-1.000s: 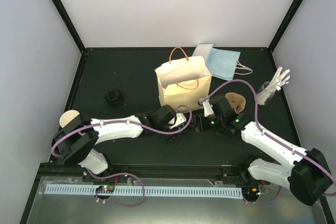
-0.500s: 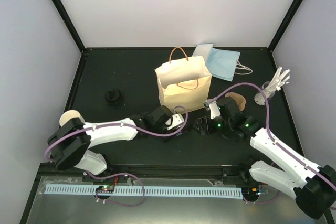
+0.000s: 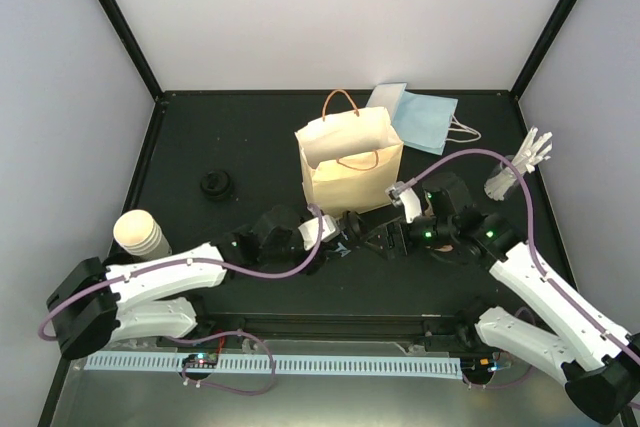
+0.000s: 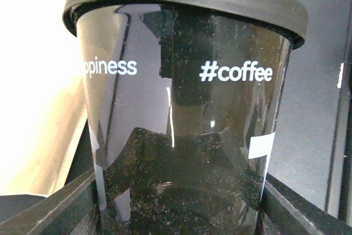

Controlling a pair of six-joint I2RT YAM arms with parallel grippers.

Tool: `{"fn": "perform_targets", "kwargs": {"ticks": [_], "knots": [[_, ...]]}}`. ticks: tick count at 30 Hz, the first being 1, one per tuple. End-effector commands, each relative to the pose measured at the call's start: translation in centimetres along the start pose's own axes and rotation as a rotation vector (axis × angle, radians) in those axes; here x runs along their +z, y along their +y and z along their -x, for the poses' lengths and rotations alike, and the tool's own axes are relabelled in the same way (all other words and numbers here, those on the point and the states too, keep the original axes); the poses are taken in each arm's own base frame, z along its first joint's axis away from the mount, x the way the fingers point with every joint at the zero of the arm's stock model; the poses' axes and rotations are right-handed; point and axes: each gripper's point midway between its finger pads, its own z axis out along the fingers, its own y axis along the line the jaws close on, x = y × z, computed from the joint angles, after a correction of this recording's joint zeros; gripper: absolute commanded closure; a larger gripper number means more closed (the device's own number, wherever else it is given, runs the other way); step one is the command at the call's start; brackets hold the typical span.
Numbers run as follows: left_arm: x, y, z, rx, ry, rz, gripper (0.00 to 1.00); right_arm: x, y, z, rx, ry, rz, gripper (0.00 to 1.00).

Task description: Pack the takeout coffee

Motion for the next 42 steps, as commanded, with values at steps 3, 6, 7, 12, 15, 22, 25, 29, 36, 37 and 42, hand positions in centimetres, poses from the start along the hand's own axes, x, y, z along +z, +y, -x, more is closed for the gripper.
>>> {"fn": "perform_targets", "kwargs": {"ticks": [3,6,7,12,15,22,25,29,36,37,42], "knots": [[-1.4,-1.1,2.7,0.013,-0.125,-0.060,0.33,-0.3,1.6,-0.8,-0.086,0.059,0.064,0.04],[-1.8,-1.3,3.0,0.020,-0.139,-0.067,0.33,0.3,1.5,-0.7,-0.084,0.068,0.061,0.04],[-2.0,-1.4,3.1,0.023,-0.145,-0.073,0.33,0.4,1.4,-0.3,-0.078,0.054,0.052,0.04],[-2.5,-1.8,3.1,0.034,-0.164,-0.092,0.32,0.0,1.5,1.6,-0.043,-0.036,0.035,0.02],[-2.8,-2.2,3.1,0.041,-0.178,-0.110,0.32,0.2,1.7,2.1,-0.014,-0.032,0.043,0.02],[-3.9,-3.0,3.6,0.064,-0.224,-0.146,0.32,0.7,3.8,2.1,0.000,0.000,0.180,0.05],[-4.1,-3.1,3.6,0.070,-0.239,-0.148,0.32,0.8,4.4,1.9,0.007,0.017,0.224,0.07],[-4.2,-3.3,3.7,0.077,-0.245,-0.158,0.32,0.8,5.0,1.7,0.012,0.030,0.270,0.13],[-4.5,-3.4,3.9,0.081,-0.258,-0.162,0.32,1.1,4.4,1.3,0.011,0.045,0.243,0.14],[-4.5,-3.4,3.9,0.081,-0.258,-0.161,0.32,1.1,4.2,1.2,0.007,0.049,0.230,0.13],[-4.3,-3.6,3.8,0.080,-0.251,-0.173,0.32,1.2,3.3,0.9,-0.025,0.063,0.173,0.12]]}}
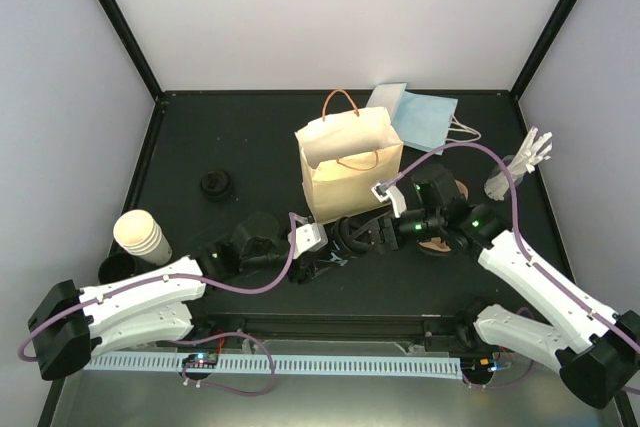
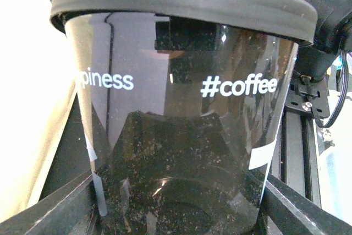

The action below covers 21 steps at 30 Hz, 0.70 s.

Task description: Pack the takeout coffee

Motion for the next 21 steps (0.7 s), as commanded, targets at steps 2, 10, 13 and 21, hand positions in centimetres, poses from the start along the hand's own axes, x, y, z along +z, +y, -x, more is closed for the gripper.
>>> {"fn": "perform_targets", "kwargs": {"ticks": [2,10,13,21], "knots": [[-0.2,-0.5,1.9,0.043,-0.064,-0.032,0.32,-0.3,-0.4,-0.1,-0.047,0.020,-0.046,0.12],[0.1,-0.6,2.0,0.042,-0.056,-0.043,0.32,0.2,-1.1,-0.3,-0.049,0.051,-0.071,0.14],[0.3,-0.6,1.9,0.041,-0.047,-0.048,0.32,0.3,-1.5,-0.6,-0.056,0.070,-0.089,0.14],[0.6,-0.6,1.7,0.036,-0.039,-0.051,0.26,0.6,-2.0,-0.9,-0.055,0.091,-0.104,0.20]]}}
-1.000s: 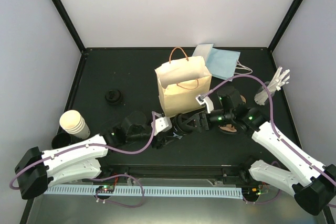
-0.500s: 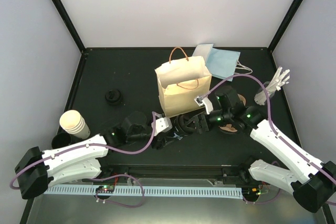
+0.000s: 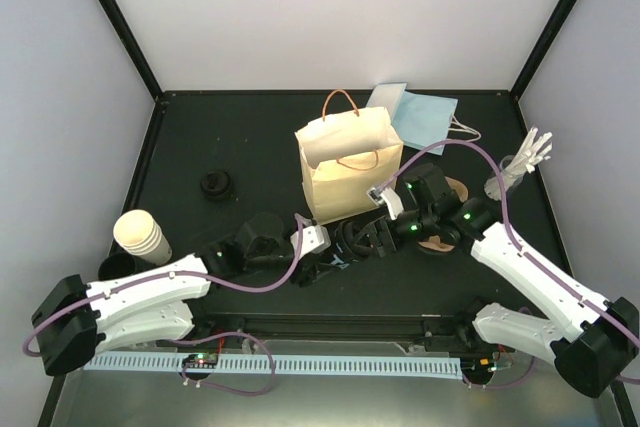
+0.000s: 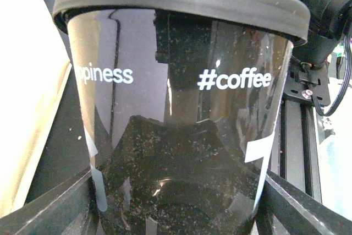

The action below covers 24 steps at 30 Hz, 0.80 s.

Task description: Pack the takeout coffee

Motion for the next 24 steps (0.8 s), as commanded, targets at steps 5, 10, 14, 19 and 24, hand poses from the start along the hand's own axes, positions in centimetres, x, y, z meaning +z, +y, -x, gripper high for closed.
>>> {"fn": "perform_targets", "kwargs": {"ticks": [5,10,14,19,24], "knots": [[0.2,-0.4,2.3,0.028,-0.062,-0.034,0.15,-0.8,-0.7,0.7,-0.021,-0.021,-0.087,0.24],[0.3,0.2,1.8,-0.008,-0.050,-0.005,0.01,-0.9,-1.7,0.5,-0.024,-0.007,-0.150,0.27],[-0.1,0.8,1.9,-0.056,-0.066,0.037,0.01,-1.0,-2.8,0.6,-0.024,-0.010,-0.216,0.27],[-1.2,1.8,1.5,-0.217,-0.104,0.104,0.01,-1.3,-4.7,0.9,-0.041,0.004,-0.365,0.28],[-2.0,3.9,0.8,-0.557,-0.155,0.170,0.01,-0.4,-5.6,0.5,-0.079,0.055,-0.480,0.28]]}}
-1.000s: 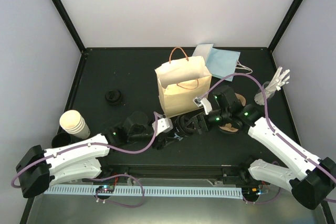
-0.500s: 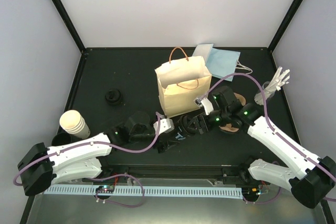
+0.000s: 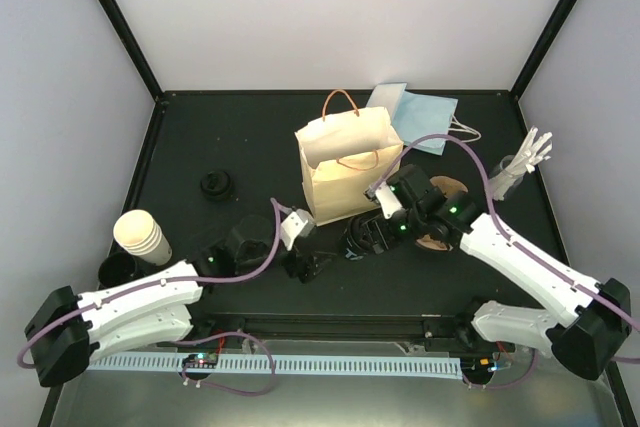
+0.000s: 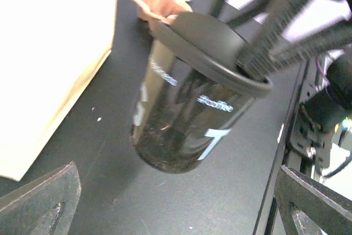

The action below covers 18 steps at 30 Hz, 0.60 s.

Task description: Pack the takeout coffee

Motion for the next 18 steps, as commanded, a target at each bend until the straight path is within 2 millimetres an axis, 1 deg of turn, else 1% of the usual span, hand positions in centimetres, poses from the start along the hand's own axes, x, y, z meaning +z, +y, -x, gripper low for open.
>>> {"fn": "perform_targets", "kwargs": {"ticks": [1,5,6,10,18], "knots": [[-0.4,1.7,1.0,-0.333,-0.072,0.041,0.01,0.4,-1.0,0.3,-0.062,0.012,-0.151,0.28],[-0.5,1.3,1.1,-0.498,-0.096,-0.056,0.04,1.6,-0.1,-0.4,-0.130,0.060,-0.197,0.28],[-0.6,1.0,1.5,-0.516,-0.122,-0.092,0.04,1.8,0.1,-0.5,-0.144,0.064,-0.205,0.28],[-0.6,1.0,1.5,-0.597,-0.146,-0.128,0.09,2.9,0.8,-1.0,-0.177,0.084,-0.202,0.28],[0.9,1.4,-0.2,-0.707,-0.061,-0.153,0.17,4.8,0.6,-1.9,-0.222,0.138,-0.273,0.28]]}}
